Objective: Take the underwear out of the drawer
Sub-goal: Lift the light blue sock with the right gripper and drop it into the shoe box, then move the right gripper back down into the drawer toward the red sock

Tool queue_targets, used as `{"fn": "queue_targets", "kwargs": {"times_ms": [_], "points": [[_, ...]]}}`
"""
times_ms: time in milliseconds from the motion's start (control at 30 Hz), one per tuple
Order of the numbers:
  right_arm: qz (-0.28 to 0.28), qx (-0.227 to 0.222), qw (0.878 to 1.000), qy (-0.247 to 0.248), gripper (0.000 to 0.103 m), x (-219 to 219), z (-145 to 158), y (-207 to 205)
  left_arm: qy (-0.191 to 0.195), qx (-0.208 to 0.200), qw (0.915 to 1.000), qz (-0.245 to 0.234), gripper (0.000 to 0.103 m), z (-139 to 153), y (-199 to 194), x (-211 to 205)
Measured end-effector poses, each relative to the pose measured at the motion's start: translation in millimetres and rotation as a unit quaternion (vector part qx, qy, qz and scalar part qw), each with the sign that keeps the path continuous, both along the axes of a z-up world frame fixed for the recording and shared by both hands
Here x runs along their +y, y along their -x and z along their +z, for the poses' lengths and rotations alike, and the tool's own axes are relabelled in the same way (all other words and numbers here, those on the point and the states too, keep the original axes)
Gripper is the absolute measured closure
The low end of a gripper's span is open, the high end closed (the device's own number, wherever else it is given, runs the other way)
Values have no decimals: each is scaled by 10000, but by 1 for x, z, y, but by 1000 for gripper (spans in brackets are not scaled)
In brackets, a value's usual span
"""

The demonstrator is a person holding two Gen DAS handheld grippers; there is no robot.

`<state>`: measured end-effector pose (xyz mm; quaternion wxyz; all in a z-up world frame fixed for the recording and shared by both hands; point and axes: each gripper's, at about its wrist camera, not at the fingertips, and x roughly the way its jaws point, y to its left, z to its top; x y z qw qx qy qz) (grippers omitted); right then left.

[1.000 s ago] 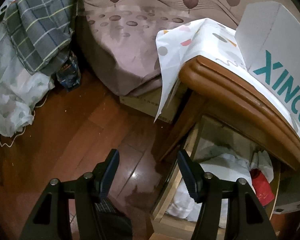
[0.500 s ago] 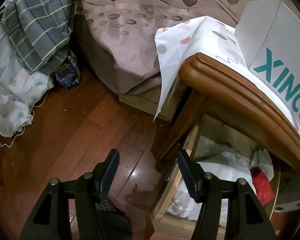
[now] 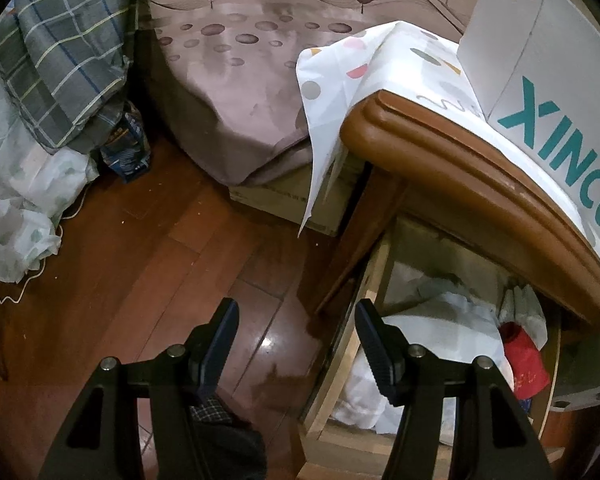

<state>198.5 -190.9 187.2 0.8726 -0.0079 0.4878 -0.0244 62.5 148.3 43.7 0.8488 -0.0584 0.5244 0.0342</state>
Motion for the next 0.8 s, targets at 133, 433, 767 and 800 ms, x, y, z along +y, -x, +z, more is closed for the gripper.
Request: {"fn": "queue_targets", "kwargs": {"times_ms": [133, 433, 767, 800], "points": [[210, -145, 9997, -27, 12, 2, 10, 34, 67, 124, 9999, -82, 41, -5, -1, -3], [550, -367, 9977, -156, 13, -5, 16, 119, -90, 195, 9989, -424, 41, -10, 4, -19], [842, 175, 9963, -33, 22, -10, -56, 160, -257, 220, 9972, -663, 41, -13, 7, -31], [930, 215, 9954, -14, 23, -9, -68, 163, -245, 218, 9973, -656, 41, -13, 7, -31]]}}
